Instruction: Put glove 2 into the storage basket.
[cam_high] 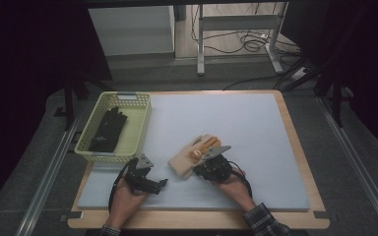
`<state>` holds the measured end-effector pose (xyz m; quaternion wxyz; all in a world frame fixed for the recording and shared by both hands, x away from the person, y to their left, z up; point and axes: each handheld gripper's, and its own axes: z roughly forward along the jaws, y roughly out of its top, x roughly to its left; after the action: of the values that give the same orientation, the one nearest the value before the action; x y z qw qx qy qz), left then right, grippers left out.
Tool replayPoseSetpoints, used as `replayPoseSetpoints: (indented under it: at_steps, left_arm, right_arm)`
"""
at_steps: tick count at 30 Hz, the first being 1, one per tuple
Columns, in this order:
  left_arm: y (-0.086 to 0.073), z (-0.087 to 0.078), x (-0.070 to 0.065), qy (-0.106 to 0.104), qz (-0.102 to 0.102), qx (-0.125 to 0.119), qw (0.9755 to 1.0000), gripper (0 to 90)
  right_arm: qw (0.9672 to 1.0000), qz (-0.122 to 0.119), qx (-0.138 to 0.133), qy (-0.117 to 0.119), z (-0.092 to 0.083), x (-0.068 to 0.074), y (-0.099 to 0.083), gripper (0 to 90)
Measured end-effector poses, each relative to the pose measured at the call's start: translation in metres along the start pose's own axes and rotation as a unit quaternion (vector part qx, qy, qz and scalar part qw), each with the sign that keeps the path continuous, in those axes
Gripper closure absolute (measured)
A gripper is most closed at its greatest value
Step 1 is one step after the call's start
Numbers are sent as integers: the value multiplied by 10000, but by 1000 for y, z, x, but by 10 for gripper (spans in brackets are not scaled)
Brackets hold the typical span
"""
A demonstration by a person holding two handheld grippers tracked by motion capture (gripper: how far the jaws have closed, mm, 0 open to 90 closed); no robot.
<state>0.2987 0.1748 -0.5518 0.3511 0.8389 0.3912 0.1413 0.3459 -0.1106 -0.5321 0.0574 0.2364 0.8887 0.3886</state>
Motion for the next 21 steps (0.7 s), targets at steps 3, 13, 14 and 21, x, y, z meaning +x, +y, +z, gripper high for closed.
replayPoseSetpoints:
  at_steps: [3, 13, 14, 21]
  left_arm:
    - [0, 0, 0, 0, 2, 0, 10000, 16]
    - [0, 0, 0, 2, 0, 9, 10000, 15]
    - [0, 0, 0, 2, 0, 11, 10000, 15]
    - [0, 0, 0, -2, -10, 18, 10000, 15]
  right_arm:
    - [10000, -10, -47, -69, -9, 0, -1, 753]
    - [9972, 234, -269, -656, -51, -23, -25, 591]
    - [9966, 275, -291, -723, -56, -25, -28, 571]
    - [9908, 471, -287, -1234, -83, -44, -51, 411]
